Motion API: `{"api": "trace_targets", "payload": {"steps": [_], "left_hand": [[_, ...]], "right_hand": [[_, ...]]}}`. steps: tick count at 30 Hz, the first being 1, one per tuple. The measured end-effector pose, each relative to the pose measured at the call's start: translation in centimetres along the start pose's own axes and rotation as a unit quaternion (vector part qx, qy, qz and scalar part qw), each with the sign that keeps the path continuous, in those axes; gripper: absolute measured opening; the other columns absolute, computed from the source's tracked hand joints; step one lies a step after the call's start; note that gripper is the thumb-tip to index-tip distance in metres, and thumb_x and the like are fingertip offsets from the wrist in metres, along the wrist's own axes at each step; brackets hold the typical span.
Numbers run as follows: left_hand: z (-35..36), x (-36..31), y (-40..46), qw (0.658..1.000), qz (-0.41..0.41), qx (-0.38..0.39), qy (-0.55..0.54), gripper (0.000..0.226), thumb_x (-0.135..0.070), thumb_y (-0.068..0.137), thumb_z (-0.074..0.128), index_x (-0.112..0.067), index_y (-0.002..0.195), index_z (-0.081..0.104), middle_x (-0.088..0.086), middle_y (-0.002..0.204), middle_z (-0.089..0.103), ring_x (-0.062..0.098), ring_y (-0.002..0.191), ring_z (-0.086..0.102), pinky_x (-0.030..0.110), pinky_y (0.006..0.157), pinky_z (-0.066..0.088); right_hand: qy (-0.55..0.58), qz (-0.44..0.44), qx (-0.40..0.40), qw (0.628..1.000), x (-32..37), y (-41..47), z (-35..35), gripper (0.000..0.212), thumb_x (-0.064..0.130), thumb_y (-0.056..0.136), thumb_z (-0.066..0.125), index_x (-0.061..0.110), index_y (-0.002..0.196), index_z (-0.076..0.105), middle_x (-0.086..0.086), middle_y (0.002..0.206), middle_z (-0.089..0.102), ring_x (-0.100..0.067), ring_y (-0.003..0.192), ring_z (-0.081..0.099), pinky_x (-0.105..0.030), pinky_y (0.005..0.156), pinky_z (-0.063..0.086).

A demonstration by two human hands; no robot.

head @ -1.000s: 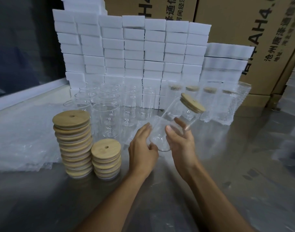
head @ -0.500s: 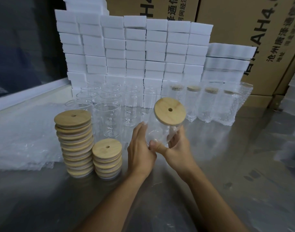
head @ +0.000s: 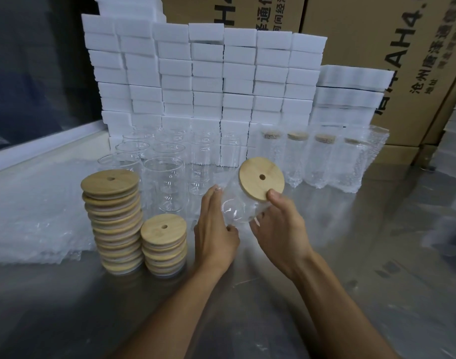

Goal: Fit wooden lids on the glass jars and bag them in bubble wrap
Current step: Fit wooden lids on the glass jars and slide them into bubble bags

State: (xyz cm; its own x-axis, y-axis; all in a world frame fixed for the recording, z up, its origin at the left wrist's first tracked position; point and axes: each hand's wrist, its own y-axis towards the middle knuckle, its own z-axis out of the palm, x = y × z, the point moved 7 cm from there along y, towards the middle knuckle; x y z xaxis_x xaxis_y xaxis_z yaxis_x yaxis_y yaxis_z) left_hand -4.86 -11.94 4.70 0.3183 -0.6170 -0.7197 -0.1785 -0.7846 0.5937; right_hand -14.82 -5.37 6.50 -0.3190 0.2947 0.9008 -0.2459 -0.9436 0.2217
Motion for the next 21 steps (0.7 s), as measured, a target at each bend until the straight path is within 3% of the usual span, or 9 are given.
{"api": "trace_targets", "payload": {"steps": [2,5,9,12,14,17,21], "left_hand": [[0.0,0.2,0.1,1.0,-0.003,0.0,-0.001,0.08,0.014,0.068,0.062,-0.009,0.142,0.041,0.004,0.15,0.038,0.011,0.131,0.035,0.016,0.098,0.028],[-0.1,0.3,0.3,1.0,-0.005,-0.004,0.002,0.077,0.008,0.071,0.063,-0.012,0.142,0.041,0.002,0.151,0.037,0.014,0.133,0.038,0.022,0.096,0.035],[-0.1,-0.4,0.3,1.0,0.024,-0.001,0.017,0.079,0.004,0.075,0.07,-0.013,0.146,0.039,-0.002,0.155,0.033,0.005,0.133,0.03,0.02,0.093,0.034],[-0.3,-1.5,0.1,0.998,0.055,0.005,0.018,0.082,0.011,0.07,0.065,-0.013,0.145,0.04,-0.004,0.155,0.035,0.004,0.131,0.031,0.023,0.09,0.04],[-0.3,-2.3,-0.2,0.998,0.066,0.015,0.018,0.087,0.012,0.067,0.06,-0.015,0.147,0.039,-0.007,0.156,0.033,0.005,0.13,0.034,0.03,0.089,0.046],[0.0,-4.3,-0.9,0.992,0.114,0.041,0.03,0.09,0.011,0.065,0.055,-0.015,0.148,0.038,-0.007,0.156,0.032,0.02,0.124,0.052,0.04,0.077,0.056],[0.9,-6.0,-1.8,0.981,0.178,0.067,0.046,0.086,0.012,0.062,0.054,-0.008,0.145,0.042,0.001,0.155,0.037,0.027,0.112,0.063,0.04,0.069,0.058]], "right_hand": [[0.037,0.009,-0.007,0.999,0.0,-0.1,-0.3,0.066,0.033,0.069,0.065,0.011,0.131,0.06,0.0,0.129,0.068,-0.016,0.13,0.057,-0.03,0.115,0.037],[-0.022,0.005,-0.017,1.0,0.0,0.0,-0.4,0.059,0.014,0.07,0.059,0.004,0.128,0.058,-0.003,0.112,0.07,-0.016,0.112,0.064,-0.032,0.106,0.043],[-0.087,0.022,-0.095,0.991,-1.1,0.2,-2.0,0.081,-0.008,0.076,0.073,0.0,0.149,0.039,-0.016,0.135,0.063,-0.028,0.125,0.061,-0.047,0.116,0.04],[-0.094,0.012,-0.13,0.987,-1.2,0.2,-3.1,0.071,-0.012,0.082,0.071,0.003,0.145,0.045,-0.013,0.129,0.068,-0.025,0.119,0.066,-0.04,0.11,0.048],[-0.097,-0.007,-0.148,0.984,-1.0,0.2,-3.6,0.063,-0.011,0.082,0.073,0.002,0.139,0.051,-0.012,0.121,0.073,-0.022,0.111,0.071,-0.032,0.098,0.056],[-0.124,-0.04,-0.19,0.973,-1.0,0.2,-4.4,0.045,-0.014,0.079,0.076,0.001,0.12,0.061,-0.008,0.103,0.078,-0.015,0.095,0.075,-0.02,0.078,0.059],[-0.183,-0.06,-0.248,0.949,-1.1,0.0,-5.5,0.032,-0.012,0.073,0.082,0.006,0.091,0.063,-0.013,0.095,0.077,-0.013,0.085,0.077,-0.019,0.07,0.058]]}}
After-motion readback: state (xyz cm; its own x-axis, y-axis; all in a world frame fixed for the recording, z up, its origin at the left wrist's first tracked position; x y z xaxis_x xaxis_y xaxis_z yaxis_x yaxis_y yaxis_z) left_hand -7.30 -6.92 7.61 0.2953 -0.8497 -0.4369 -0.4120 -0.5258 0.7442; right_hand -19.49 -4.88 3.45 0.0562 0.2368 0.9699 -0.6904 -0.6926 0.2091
